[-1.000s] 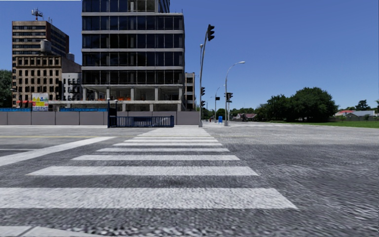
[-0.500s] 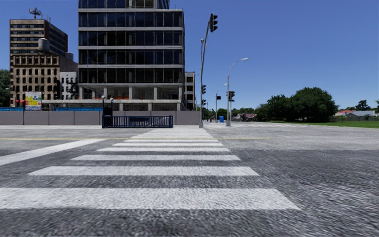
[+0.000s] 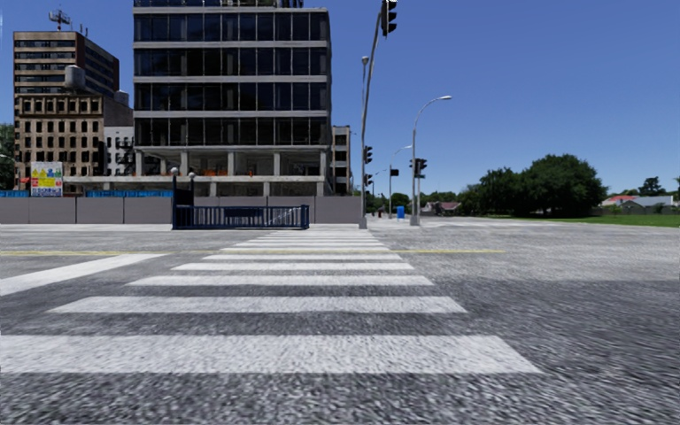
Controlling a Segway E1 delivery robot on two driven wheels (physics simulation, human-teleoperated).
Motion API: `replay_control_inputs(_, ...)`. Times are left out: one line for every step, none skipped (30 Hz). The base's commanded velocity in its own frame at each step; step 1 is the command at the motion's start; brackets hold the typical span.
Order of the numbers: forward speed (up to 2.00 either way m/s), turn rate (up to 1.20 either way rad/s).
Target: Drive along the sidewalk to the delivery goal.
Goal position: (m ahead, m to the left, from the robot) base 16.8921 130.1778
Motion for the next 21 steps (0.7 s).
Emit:
replay_control_inputs(2.00, 0.00)
replay_control_inputs(2.00, 0.00)
replay_control_inputs(2.00, 0.00)
replay_control_inputs(2.00, 0.00)
replay_control_inputs(2.00, 0.00)
replay_control_inputs(2.00, 0.00)
replay_control_inputs(2.00, 0.00)
replay_control_inputs(2.00, 0.00)
replay_control_inputs(2.00, 0.00)
replay_control_inputs(2.00, 0.00)
replay_control_inputs(2.00, 0.00)
replay_control_inputs(2.00, 0.00)
replay_control_inputs(2.00, 0.00)
replay_control_inputs(2.00, 0.00)
replay_control_inputs(2.00, 0.00)
replay_control_inputs(2.00, 0.00)
replay_control_inputs(2.00, 0.00)
replay_control_inputs(2.00, 0.00)
replay_control_inputs(2.00, 0.00)
replay_control_inputs(2.00, 0.00)
replay_control_inputs(2.00, 0.00)
